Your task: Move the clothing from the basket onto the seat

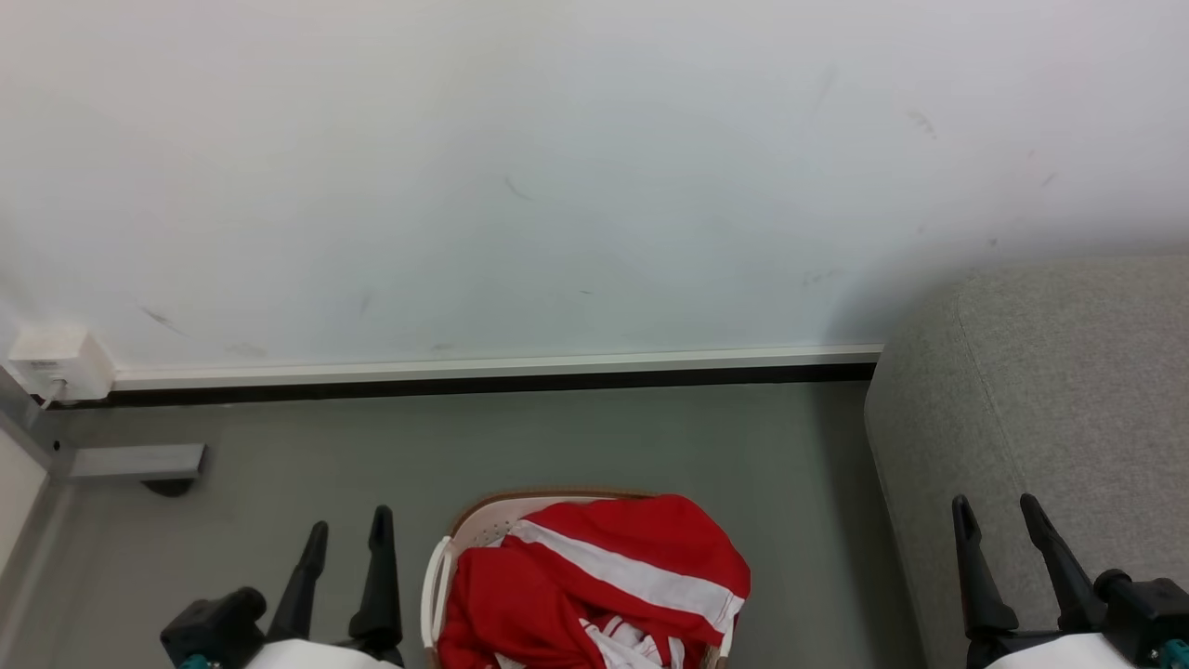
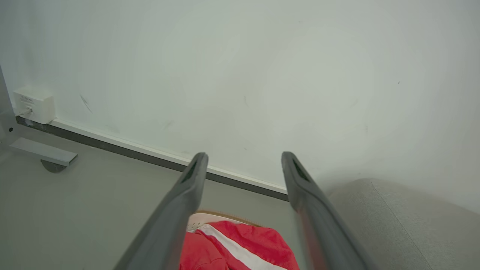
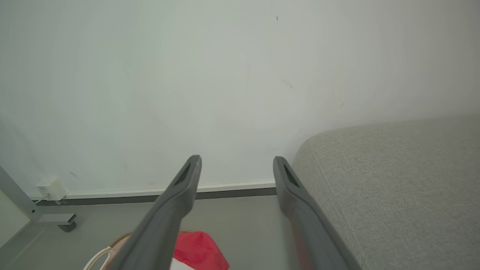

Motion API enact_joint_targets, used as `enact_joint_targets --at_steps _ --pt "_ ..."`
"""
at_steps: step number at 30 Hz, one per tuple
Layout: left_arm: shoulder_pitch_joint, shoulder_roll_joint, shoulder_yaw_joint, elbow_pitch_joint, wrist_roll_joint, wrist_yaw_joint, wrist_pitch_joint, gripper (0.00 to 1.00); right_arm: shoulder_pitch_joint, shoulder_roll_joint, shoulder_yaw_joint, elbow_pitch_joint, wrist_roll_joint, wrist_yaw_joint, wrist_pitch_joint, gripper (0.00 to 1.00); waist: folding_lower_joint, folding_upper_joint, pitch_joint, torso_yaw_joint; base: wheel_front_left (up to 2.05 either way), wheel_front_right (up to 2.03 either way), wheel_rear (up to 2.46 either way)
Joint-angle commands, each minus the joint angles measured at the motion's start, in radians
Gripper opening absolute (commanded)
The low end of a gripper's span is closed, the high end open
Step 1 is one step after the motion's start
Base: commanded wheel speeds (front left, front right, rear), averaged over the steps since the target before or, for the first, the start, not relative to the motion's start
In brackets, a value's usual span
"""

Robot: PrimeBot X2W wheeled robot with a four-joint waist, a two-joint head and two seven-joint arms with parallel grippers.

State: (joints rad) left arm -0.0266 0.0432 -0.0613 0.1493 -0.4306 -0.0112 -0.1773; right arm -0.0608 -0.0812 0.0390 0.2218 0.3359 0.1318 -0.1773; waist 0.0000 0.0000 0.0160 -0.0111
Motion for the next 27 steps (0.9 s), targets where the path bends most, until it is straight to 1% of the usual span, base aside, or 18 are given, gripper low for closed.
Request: enact_joint_targets --at_steps 1,11,20,27 --pt "0.002 0.008 0.004 -0.006 0.026 -0.002 -0.008 1.0 -0.016 -0.008 0.003 -0.004 -0.025 -0.001 -0.008 1.0 0.0 0.0 0.0 0.0 0.0 0.0 0.0" --pt "0.011 0.009 -0.004 0.006 0.128 0.0 -0.032 1.0 -0.017 -0.01 0.013 0.007 -0.087 -0.002 -0.031 1.0 0.0 0.0 0.001 0.0 0.0 0.0 0.0" --pt "0.019 0.01 0.0 0.018 0.178 -0.008 -0.049 1.0 -0.016 -0.01 0.017 0.015 -0.119 -0.002 -0.049 1.0 0.0 0.0 0.002 0.002 0.0 0.0 0.0" --pt "0.03 0.01 0.006 0.022 0.217 -0.005 -0.064 1.0 -0.013 -0.004 0.004 0.031 -0.141 -0.002 -0.063 1.0 0.0 0.0 0.004 0.0 0.0 0.0 0.0"
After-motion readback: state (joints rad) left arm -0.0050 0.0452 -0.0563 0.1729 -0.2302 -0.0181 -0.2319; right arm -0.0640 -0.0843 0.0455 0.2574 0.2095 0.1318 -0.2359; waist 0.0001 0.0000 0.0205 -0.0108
